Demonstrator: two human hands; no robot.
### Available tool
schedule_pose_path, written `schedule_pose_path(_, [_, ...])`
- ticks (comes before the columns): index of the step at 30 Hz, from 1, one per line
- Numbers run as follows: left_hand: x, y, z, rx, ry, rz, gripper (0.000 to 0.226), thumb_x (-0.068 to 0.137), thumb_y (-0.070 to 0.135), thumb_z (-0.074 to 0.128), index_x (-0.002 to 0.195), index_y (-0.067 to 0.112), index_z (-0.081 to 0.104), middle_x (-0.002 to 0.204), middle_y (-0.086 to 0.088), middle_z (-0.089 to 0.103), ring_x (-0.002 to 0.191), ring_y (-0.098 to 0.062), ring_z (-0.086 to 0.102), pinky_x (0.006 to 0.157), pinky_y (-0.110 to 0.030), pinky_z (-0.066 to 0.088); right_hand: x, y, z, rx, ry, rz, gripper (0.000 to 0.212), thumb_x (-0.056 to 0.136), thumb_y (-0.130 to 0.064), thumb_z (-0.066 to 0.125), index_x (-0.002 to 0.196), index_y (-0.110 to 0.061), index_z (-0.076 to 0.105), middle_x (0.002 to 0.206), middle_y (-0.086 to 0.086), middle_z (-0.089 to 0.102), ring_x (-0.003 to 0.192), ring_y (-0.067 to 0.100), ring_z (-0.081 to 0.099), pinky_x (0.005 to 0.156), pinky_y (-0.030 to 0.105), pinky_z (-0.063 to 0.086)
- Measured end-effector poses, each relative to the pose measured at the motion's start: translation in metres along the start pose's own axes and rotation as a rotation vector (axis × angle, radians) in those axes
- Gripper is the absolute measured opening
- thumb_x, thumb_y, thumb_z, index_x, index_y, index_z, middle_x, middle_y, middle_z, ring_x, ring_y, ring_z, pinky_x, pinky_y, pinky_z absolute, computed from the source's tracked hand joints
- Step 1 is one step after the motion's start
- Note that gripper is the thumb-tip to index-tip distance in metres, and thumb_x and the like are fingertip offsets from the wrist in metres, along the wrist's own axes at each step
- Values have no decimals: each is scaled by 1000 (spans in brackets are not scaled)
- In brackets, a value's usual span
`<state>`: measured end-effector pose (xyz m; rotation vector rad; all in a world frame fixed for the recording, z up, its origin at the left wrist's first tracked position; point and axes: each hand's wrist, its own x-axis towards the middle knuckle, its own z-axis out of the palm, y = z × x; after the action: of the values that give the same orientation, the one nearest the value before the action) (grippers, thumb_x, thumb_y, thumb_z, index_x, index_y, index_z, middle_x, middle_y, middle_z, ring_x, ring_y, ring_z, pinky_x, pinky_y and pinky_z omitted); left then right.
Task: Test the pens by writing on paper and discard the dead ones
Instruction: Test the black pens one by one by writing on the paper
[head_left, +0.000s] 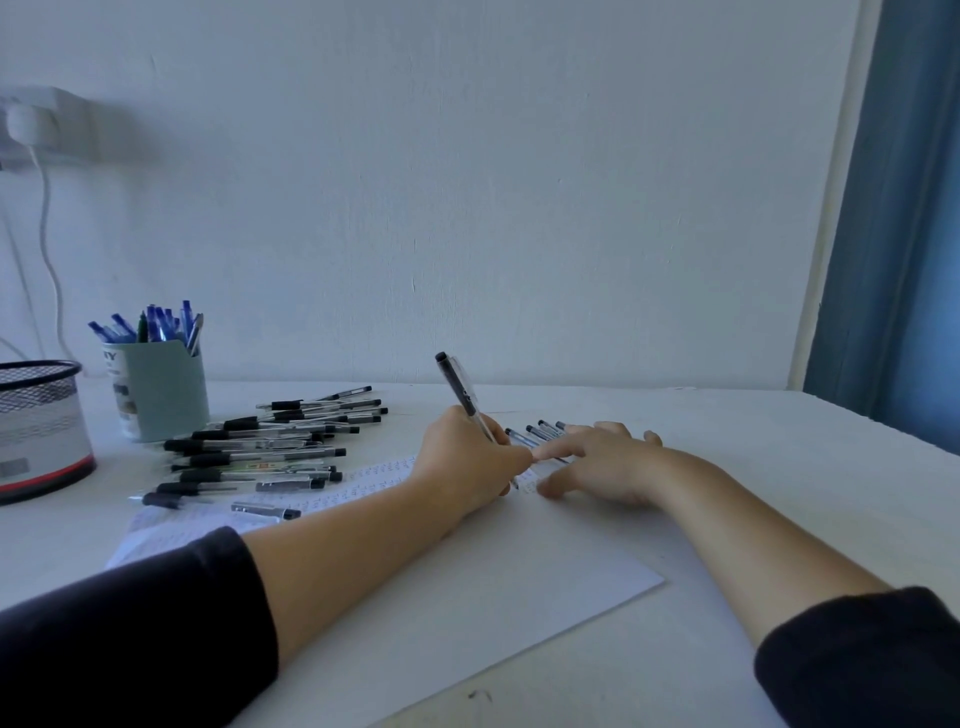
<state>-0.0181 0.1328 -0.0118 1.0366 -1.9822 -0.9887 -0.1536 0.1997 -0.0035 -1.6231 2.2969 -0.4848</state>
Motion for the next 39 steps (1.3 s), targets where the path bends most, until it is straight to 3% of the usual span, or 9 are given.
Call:
schedule_pose_path(7, [1,2,0,51,7,7,9,75,12,61,66,11,58,60,-8,60,25,-4,38,36,-10,28,0,1,0,-4,3,-8,35,83,-44,61,110,-64,49,156,-10,21,146,14,-8,113,48,-9])
schedule_pose_path(11, [1,0,0,47,12,24,8,75,14,63,68,11,60,58,-6,61,28,-3,40,38,-12,30,-1,-1,0,20,-1,6,29,81,-46,62,87,-68,45,156,-7,22,146,16,-9,113,48,-9])
schedule_pose_path(19, [0,-1,0,47,24,27,12,74,13,63,63,12,59,60,-7,63,37,-9,44,45,-16,36,-2,0,-1,8,5,-7,31,83,-46,62,98,-66,45,156,-7,22,146,15,-7,114,49,-9])
schedule_pose_path(26, [-2,1,0,60,16,37,10,75,17,65,68,11,61,59,-5,62,31,-3,42,39,-12,33,1,1,1,7,11,15,26,79,-49,63,81,-67,45,152,-1,29,146,19,-2,115,50,-4])
schedule_pose_path(32, [-3,2,1,64,19,42,11,75,18,66,69,11,61,61,-6,62,32,-4,42,40,-13,33,2,1,2,-1,11,23,25,78,-50,63,78,-68,45,149,1,32,146,20,-1,115,50,-3])
schedule_pose_path(37, [-3,1,1,56,19,37,10,75,18,65,70,11,61,59,-5,60,31,-3,42,39,-12,32,3,3,1,1,13,-11,30,83,-47,61,104,-64,49,144,-6,39,145,14,1,114,50,-3])
schedule_pose_path(39, [-3,1,2,52,14,39,10,75,18,65,70,10,61,59,-5,61,29,-1,40,40,-12,33,4,4,1,8,16,-15,30,82,-47,61,103,-65,49,145,-6,38,145,15,0,114,51,-3])
